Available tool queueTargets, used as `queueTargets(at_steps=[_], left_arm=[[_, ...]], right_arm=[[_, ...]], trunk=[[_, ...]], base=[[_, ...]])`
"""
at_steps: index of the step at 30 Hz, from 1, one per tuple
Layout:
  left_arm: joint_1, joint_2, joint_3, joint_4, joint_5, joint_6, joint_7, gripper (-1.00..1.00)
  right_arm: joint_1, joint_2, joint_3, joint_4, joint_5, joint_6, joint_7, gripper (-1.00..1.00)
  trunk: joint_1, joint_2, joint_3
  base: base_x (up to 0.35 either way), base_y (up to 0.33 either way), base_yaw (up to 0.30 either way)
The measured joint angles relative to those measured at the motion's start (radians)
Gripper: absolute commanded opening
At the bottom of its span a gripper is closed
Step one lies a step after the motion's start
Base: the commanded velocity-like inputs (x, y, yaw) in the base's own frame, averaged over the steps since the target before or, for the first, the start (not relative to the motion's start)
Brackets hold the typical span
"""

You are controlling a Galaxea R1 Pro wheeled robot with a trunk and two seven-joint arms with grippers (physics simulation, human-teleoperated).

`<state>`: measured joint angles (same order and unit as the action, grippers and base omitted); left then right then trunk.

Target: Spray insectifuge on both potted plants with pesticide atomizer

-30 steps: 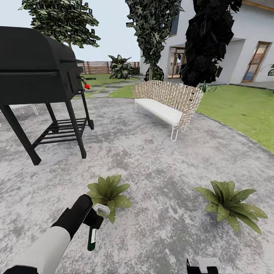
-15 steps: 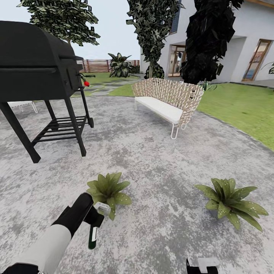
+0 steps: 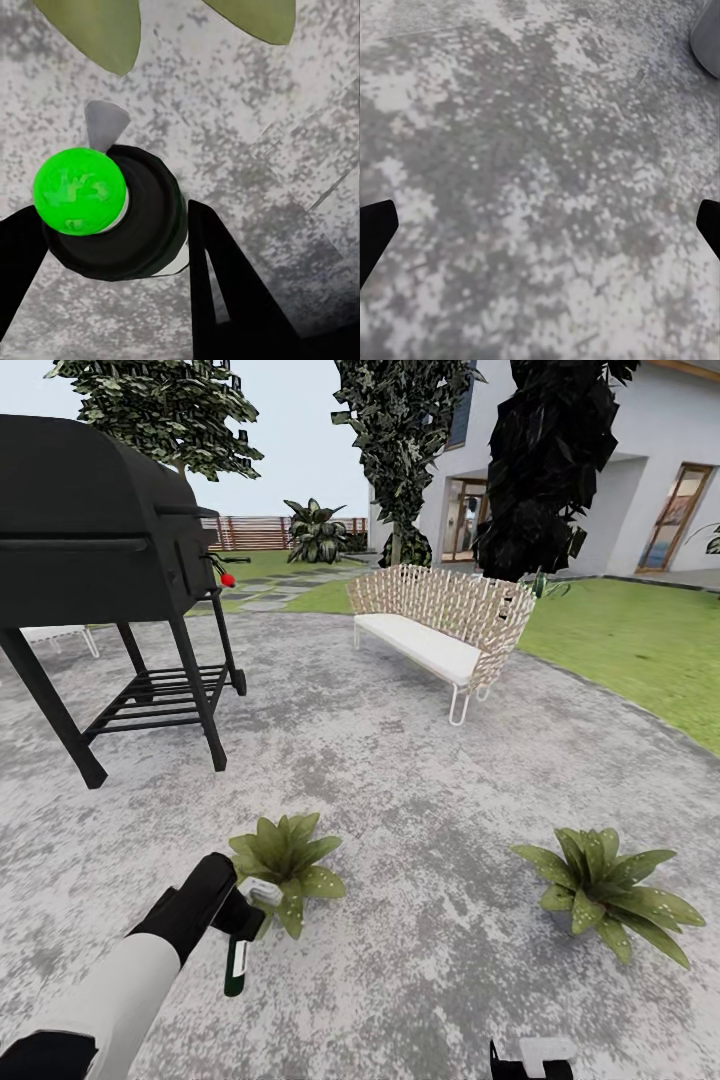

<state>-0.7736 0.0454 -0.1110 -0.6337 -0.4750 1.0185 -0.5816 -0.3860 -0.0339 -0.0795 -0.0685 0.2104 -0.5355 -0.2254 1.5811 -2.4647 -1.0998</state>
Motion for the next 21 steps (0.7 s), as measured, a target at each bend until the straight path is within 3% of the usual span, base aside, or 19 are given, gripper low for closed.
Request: queueTargets(at_steps=[6, 16, 21], left_arm=[[0.001, 0.000, 0.000, -0.003, -0.015, -0.001, 0.001, -1.00], [0.001, 0.001, 0.000, -0.004, -0.017, -0.003, 0.005, -1.00], [0.004, 0.002, 0.000, 0.001, -0.019, -0.006, 0.008, -1.00]], right_arm=[[0.000, 0.000, 0.001, 0.000, 0.000, 0.000, 0.001, 1.00], [0.000, 0.000, 0.001, 0.000, 0.002, 0.000, 0.001, 1.00], [0.000, 0.000, 0.001, 0.000, 0.000, 0.000, 0.000, 1.00]], trunk=[[0.000, 0.000, 0.000], [0.000, 0.000, 0.000], [0.000, 0.000, 0.000]], base=[[-0.193, 0.157, 0.000], [-0.012, 0.299, -0.001], [-0.081, 0.235, -0.193]])
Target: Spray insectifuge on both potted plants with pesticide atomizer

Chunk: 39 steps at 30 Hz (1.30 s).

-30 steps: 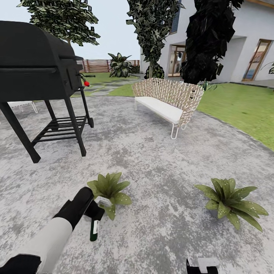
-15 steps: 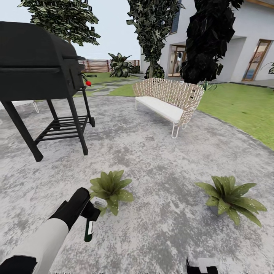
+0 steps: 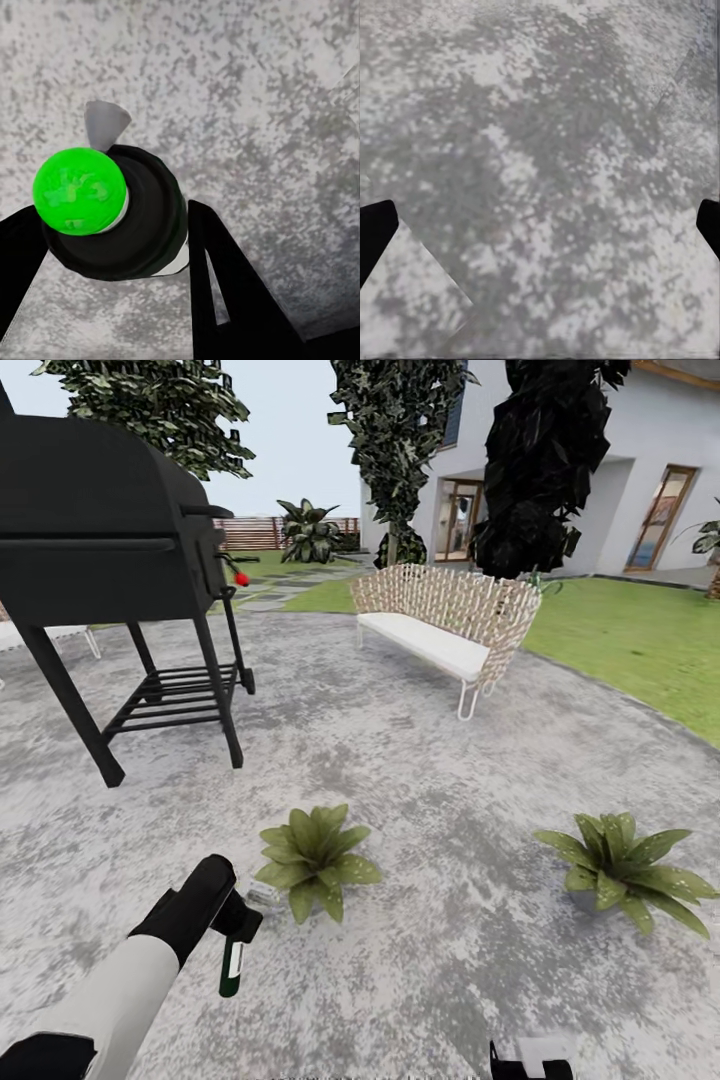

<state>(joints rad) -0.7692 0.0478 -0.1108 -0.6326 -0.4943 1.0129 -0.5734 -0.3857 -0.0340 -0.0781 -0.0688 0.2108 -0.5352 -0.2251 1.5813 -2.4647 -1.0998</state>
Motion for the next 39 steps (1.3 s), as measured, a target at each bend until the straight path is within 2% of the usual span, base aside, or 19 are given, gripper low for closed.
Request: queueTargets(at_steps=[6, 8, 12, 16, 21, 23, 26, 32, 34, 37, 39], left_arm=[[0.051, 0.001, 0.003, -0.001, -0.002, -0.010, 0.009, -1.00], [0.068, 0.012, 0.008, 0.000, -0.007, -0.014, 0.038, -1.00], [0.106, 0.010, 0.011, -0.011, 0.007, -0.022, 0.078, -1.00], [0.112, 0.002, 0.016, -0.013, 0.009, -0.080, 0.101, -1.00], [0.113, -0.002, 0.020, -0.014, 0.011, -0.092, 0.128, -1.00], [0.119, -0.008, 0.026, -0.012, 0.032, -0.096, 0.130, -1.00], [0.125, -0.016, 0.031, -0.012, 0.039, -0.102, 0.140, -1.00], [0.129, -0.018, 0.032, -0.003, 0.041, -0.124, 0.223, -1.00], [0.130, -0.027, 0.034, 0.000, 0.044, -0.157, 0.277, -1.00], [0.130, -0.033, 0.049, 0.001, 0.050, -0.198, 0.289, -1.00], [0.131, -0.056, 0.051, 0.008, 0.056, -0.209, 0.291, -1.00]], right_arm=[[0.000, 0.000, 0.000, 0.000, 0.000, 0.000, 0.001, 1.00], [0.000, 0.000, 0.000, 0.001, 0.001, 0.000, 0.001, 1.00], [0.000, 0.000, 0.000, 0.001, 0.001, 0.000, 0.001, 1.00], [0.000, 0.000, 0.000, 0.001, 0.001, 0.000, 0.000, 1.00], [0.000, 0.000, 0.000, 0.002, 0.001, 0.000, 0.000, 1.00], [0.000, 0.000, 0.000, 0.002, 0.002, 0.000, 0.001, 1.00], [0.000, 0.000, 0.000, 0.002, 0.002, 0.000, 0.001, 1.00], [0.000, 0.000, 0.000, 0.002, 0.002, 0.000, 0.001, 1.00], [0.000, 0.000, 0.000, 0.002, 0.002, 0.000, 0.001, 1.00], [0.000, 0.000, 0.000, 0.002, 0.003, 0.000, 0.001, 1.00], [0.000, 0.000, 0.000, 0.002, 0.002, 0.000, 0.001, 1.00]], trunk=[[0.000, 0.000, 0.000], [0.000, 0.000, 0.000], [0.000, 0.000, 0.000], [0.000, 0.000, 0.000], [0.000, 0.000, 0.000], [0.000, 0.000, 0.000], [0.000, 0.000, 0.000], [0.000, 0.000, 0.000], [0.000, 0.000, 0.000], [0.000, 0.000, 0.000], [0.000, 0.000, 0.000]], base=[[-0.013, 0.022, -0.039], [0.000, 0.000, -0.001], [0.000, 0.000, 0.000], [0.000, 0.000, 0.000], [0.000, 0.000, 0.000], [0.000, 0.000, 0.000], [0.000, 0.000, 0.000], [0.000, 0.000, 0.000], [0.000, 0.000, 0.000], [0.000, 0.000, 0.000], [0.000, 0.000, 0.000]])
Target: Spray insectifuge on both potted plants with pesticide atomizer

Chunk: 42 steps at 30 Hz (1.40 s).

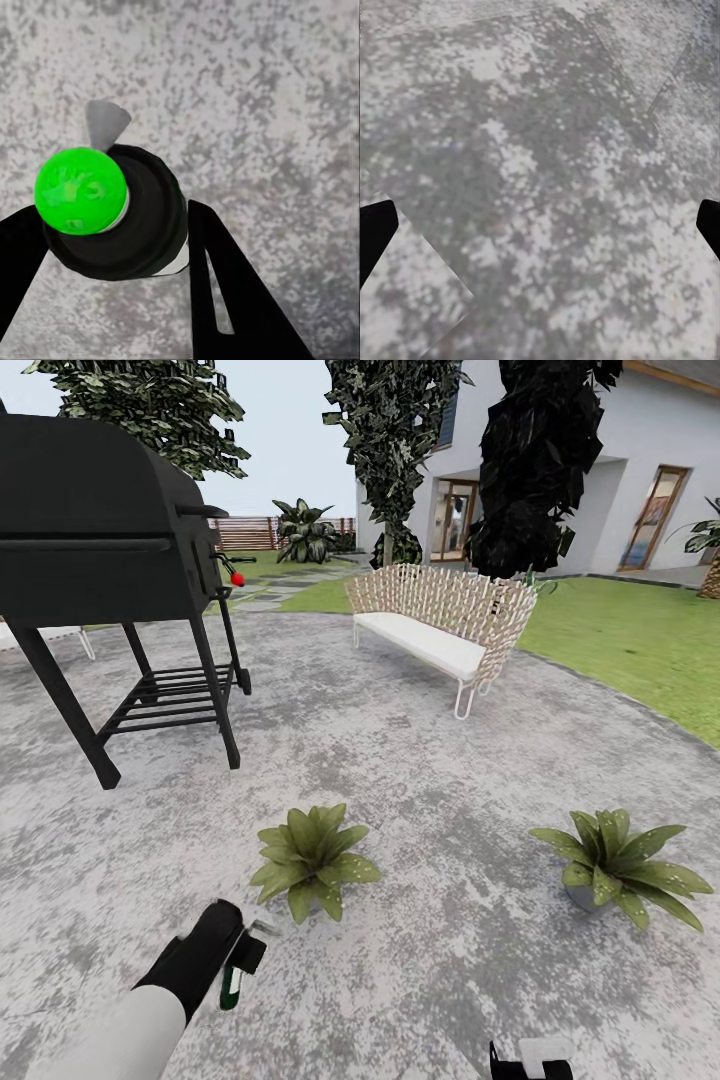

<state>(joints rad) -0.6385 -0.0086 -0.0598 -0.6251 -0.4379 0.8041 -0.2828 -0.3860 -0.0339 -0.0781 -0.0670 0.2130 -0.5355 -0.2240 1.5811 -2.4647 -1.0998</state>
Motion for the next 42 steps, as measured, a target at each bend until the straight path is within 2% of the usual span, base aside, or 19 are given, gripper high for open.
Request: queueTargets(at_steps=[3, 5, 9, 11, 13, 16, 21, 32, 42], left_arm=[[0.000, -0.024, 0.003, 0.022, 0.001, -0.004, 0.001, -1.00], [-0.001, -0.023, 0.008, 0.039, -0.003, 0.002, 0.000, -1.00], [-0.001, -0.024, 0.059, 0.043, 0.008, 0.007, -0.009, -1.00], [-0.001, -0.011, 0.073, 0.043, 0.001, 0.060, -0.009, -1.00], [-0.001, 0.009, 0.104, 0.039, 0.003, 0.130, -0.009, -1.00], [-0.001, 0.010, 0.128, 0.033, 0.009, 0.163, -0.002, -1.00], [-0.001, 0.008, 0.131, 0.039, 0.006, 0.167, 0.001, -1.00], [-0.001, 0.007, 0.131, 0.042, 0.005, 0.166, 0.000, -1.00], [-0.001, 0.001, 0.129, 0.042, 0.002, 0.167, 0.000, -1.00]], right_arm=[[0.000, 0.001, 0.000, 0.000, -0.001, 0.000, 0.000, 1.00], [0.000, 0.003, 0.000, -0.001, -0.001, 0.000, 0.000, 1.00], [0.000, 0.004, 0.000, -0.001, -0.001, 0.000, 0.000, 1.00], [0.000, 0.004, 0.000, -0.002, -0.001, -0.001, 0.000, 1.00], [0.000, 0.006, 0.001, -0.002, -0.001, -0.001, -0.001, 1.00], [0.000, 0.007, 0.001, -0.002, -0.001, -0.002, -0.001, 1.00], [0.000, 0.007, 0.001, -0.002, -0.001, -0.002, -0.001, 1.00], [0.000, 0.009, 0.000, -0.002, -0.004, -0.002, -0.007, 1.00], [0.000, 0.004, 0.000, -0.002, -0.001, -0.002, -0.003, 1.00]], trunk=[[0.000, 0.000, 0.000], [0.000, 0.000, 0.000], [0.000, 0.000, 0.000], [0.000, 0.000, 0.000], [0.000, 0.000, 0.000], [0.000, 0.000, 0.000], [0.000, 0.000, 0.000], [0.000, 0.000, 0.000], [0.000, 0.000, 0.000]], base=[[0.067, 0.000, 0.000], [0.080, 0.000, 0.000], [0.017, 0.000, 0.000], [0.002, 0.000, 0.000], [0.000, 0.000, 0.000], [0.000, 0.000, 0.000], [0.000, 0.000, -0.009], [-0.003, 0.000, -0.224], [-0.228, 0.150, -0.011]])
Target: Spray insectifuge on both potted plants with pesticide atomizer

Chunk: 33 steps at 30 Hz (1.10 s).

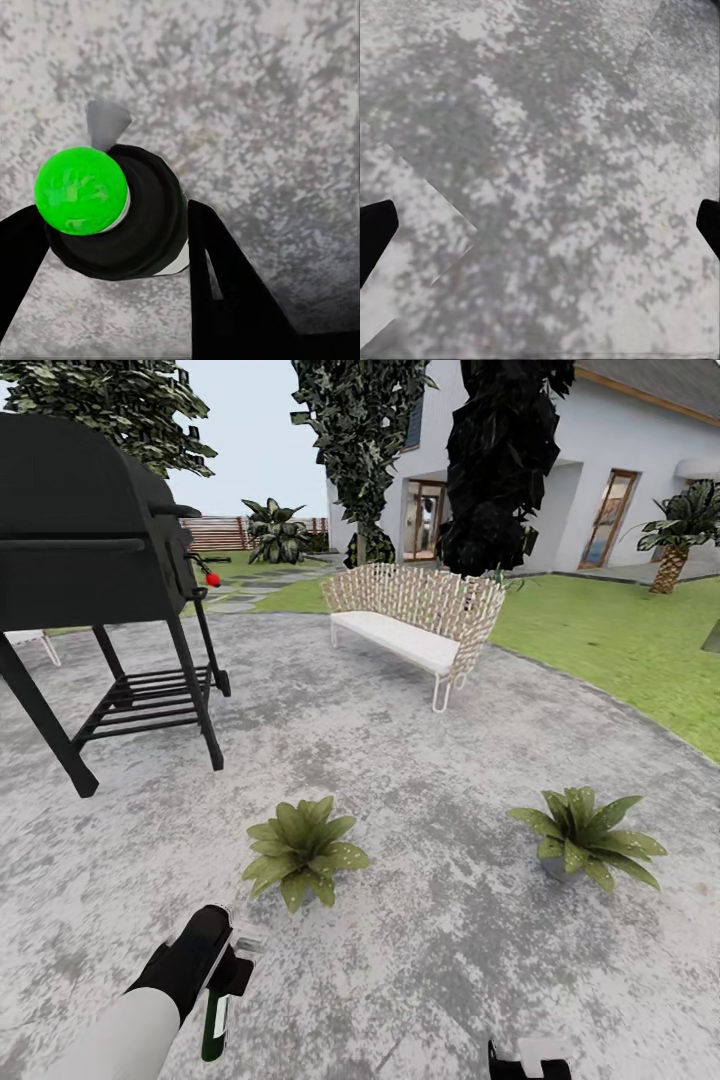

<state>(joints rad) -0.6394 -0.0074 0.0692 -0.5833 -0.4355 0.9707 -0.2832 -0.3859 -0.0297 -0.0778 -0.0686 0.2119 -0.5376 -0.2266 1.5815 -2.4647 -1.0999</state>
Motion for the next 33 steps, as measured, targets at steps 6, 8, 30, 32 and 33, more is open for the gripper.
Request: queueTargets(at_steps=[6, 8, 30, 32, 33], left_arm=[[0.000, 0.001, -0.002, 0.000, -0.001, -0.001, 0.000, -1.00], [0.000, 0.001, -0.003, 0.000, -0.001, -0.001, 0.000, -1.00], [0.000, 0.008, -0.005, 0.000, -0.004, -0.082, 0.002, -1.00], [0.000, 0.007, -0.005, 0.000, -0.005, -0.084, 0.002, -1.00], [0.000, 0.007, -0.005, 0.000, -0.005, -0.084, 0.002, -1.00]], right_arm=[[0.000, 0.000, 0.000, 0.000, -0.001, -0.001, -0.002, 1.00], [0.000, 0.000, 0.000, 0.000, -0.001, -0.001, -0.002, 1.00], [0.000, -0.026, 0.000, 0.000, -0.002, -0.001, 0.003, 1.00], [0.000, -0.027, 0.000, -0.001, -0.002, -0.001, 0.002, 1.00], [0.000, -0.026, 0.000, -0.001, -0.001, -0.001, 0.002, 1.00]], trunk=[[0.000, 0.000, 0.000], [0.000, 0.000, 0.000], [0.000, 0.000, 0.000], [0.000, 0.000, 0.000], [0.000, 0.000, 0.000]], base=[[-0.023, 0.059, -0.001], [-0.002, 0.005, -0.106], [0.000, 0.054, -0.190], [0.000, 0.299, -0.001], [0.000, 0.302, 0.000]])
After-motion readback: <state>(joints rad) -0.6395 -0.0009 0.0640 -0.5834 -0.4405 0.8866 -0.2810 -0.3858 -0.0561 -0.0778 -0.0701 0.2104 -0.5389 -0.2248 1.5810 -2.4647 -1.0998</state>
